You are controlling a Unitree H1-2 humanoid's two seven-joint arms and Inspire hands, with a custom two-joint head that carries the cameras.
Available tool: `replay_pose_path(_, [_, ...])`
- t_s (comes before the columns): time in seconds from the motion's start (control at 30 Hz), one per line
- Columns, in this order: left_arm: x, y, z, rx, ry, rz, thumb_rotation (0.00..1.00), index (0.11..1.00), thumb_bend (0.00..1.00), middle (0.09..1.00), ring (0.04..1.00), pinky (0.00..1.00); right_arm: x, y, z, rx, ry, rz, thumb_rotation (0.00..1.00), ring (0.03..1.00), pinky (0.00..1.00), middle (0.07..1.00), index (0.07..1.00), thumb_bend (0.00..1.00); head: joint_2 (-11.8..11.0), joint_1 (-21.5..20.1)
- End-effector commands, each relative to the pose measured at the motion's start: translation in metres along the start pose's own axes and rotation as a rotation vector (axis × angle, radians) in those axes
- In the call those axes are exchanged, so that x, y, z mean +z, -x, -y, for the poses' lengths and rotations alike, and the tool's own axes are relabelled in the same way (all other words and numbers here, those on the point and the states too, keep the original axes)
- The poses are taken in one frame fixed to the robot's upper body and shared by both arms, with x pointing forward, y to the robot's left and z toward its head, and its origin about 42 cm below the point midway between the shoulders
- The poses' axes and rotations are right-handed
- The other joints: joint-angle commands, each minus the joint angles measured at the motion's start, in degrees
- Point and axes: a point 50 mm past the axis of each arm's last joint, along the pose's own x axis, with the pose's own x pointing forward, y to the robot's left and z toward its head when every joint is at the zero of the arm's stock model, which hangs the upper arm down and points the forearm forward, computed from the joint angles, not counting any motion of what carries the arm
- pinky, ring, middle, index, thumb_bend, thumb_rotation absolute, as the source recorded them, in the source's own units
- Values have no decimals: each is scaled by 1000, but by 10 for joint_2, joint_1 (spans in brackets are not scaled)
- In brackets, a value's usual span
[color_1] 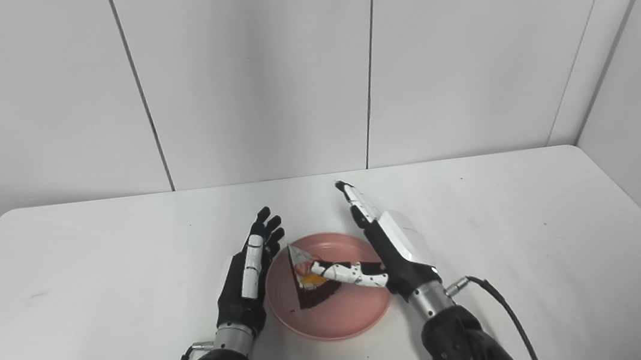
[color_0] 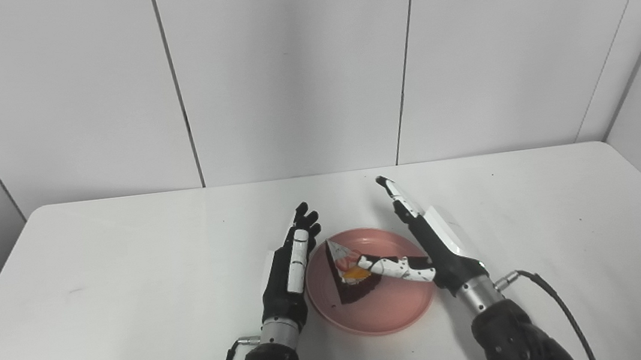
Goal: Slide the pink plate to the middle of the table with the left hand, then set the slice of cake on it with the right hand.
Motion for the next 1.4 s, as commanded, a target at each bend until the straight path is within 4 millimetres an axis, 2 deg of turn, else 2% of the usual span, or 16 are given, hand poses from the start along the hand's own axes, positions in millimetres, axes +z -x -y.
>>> replay_pose_path(0.0, [-32, 25, -16, 29, -24, -74, 1000, 949, 593, 954, 946, 995, 10, -7, 11, -91, -93, 74, 846, 979, 983, 1000, 1000, 659, 0, 1])
replay_pose_path(0.13, [-32, 26, -18, 22, -44, -64, 1000, 983, 596, 987, 996, 1000, 0, -1, 12, -106, -233, 57, 852, 1000, 1000, 1000, 1000, 612, 1, 1])
replay_pose_path(0.17, [-31, 27, -19, 19, -60, -64, 1000, 986, 595, 989, 998, 1000, -4, -1, 11, -116, -326, 52, 849, 1000, 1000, 1000, 1000, 609, 1, -1])
replay_pose_path(0.23, [-30, 28, -19, 15, -76, -65, 1000, 998, 602, 999, 1000, 1000, -9, -1, 10, -124, -446, 45, 745, 1000, 999, 1000, 1000, 578, 1, -1])
replay_pose_path(0.33, [-28, 27, -19, 15, -43, -67, 1000, 1000, 586, 1000, 1000, 1000, -16, 2, 10, -124, -548, 4, 760, 1000, 1000, 1000, 1000, 676, 2, 1])
replay_pose_path(0.4, [-28, 26, -19, 17, -29, -60, 1000, 1000, 579, 1000, 1000, 1000, -21, 4, 10, -129, -591, -8, 768, 1000, 1000, 1000, 1000, 691, 2, 2])
replay_pose_path(0.57, [-29, 24, -18, 25, -47, -27, 1000, 1000, 592, 1000, 1000, 1000, -26, 8, 8, -153, -623, -28, 783, 1000, 1000, 1000, 1000, 689, 2, 2])
replay_pose_path(0.7, [-28, 22, -19, 16, -51, -34, 1000, 1000, 625, 1000, 1000, 1000, -30, 10, 7, -170, -642, -52, 845, 1000, 1000, 1000, 1000, 699, 3, 4])
replay_pose_path(0.77, [-28, 23, -20, 13, -47, -40, 1000, 1000, 645, 1000, 1000, 1000, -28, 11, 6, -182, -664, -64, 875, 1000, 1000, 1000, 1000, 674, 4, 4])
replay_pose_path(0.9, [-26, 23, -18, 39, -40, -22, 1000, 1000, 619, 1000, 1000, 1000, -27, 13, 3, -196, -690, -88, 878, 1000, 1000, 1000, 1000, 653, 5, 6])
replay_pose_path(0.97, [-26, 25, -18, 43, -76, -4, 1000, 1000, 585, 1000, 1000, 1000, -27, 14, 3, -196, -694, -89, 879, 1000, 1000, 1000, 1000, 648, 6, 7])
replay_pose_path(1.0, [-25, 26, -19, 49, -172, -7, 1000, 1000, 542, 1000, 1000, 962, -26, 14, 3, -195, -697, -92, 882, 1000, 1000, 1000, 1000, 650, 7, 7])
replay_pose_path(1.2, [-23, 28, -17, 89, -3, -45, 1000, 1000, 599, 1000, 1000, 999, -24, 17, 0, -189, -706, -112, 889, 1000, 1000, 1000, 1000, 658, 10, 8])
replay_pose_path(1.3, [-22, 29, -16, 101, -45, -64, 1000, 1000, 565, 1000, 1000, 999, -23, 17, -2, -179, -699, -117, 886, 1000, 1000, 1000, 1000, 653, 12, 9])
replay_pose_path(1.37, [-21, 29, -15, 120, 40, -75, 1000, 1000, 557, 1000, 1000, 997, -23, 17, -3, -173, -693, -127, 888, 1000, 1000, 1000, 1000, 644, 14, 9])
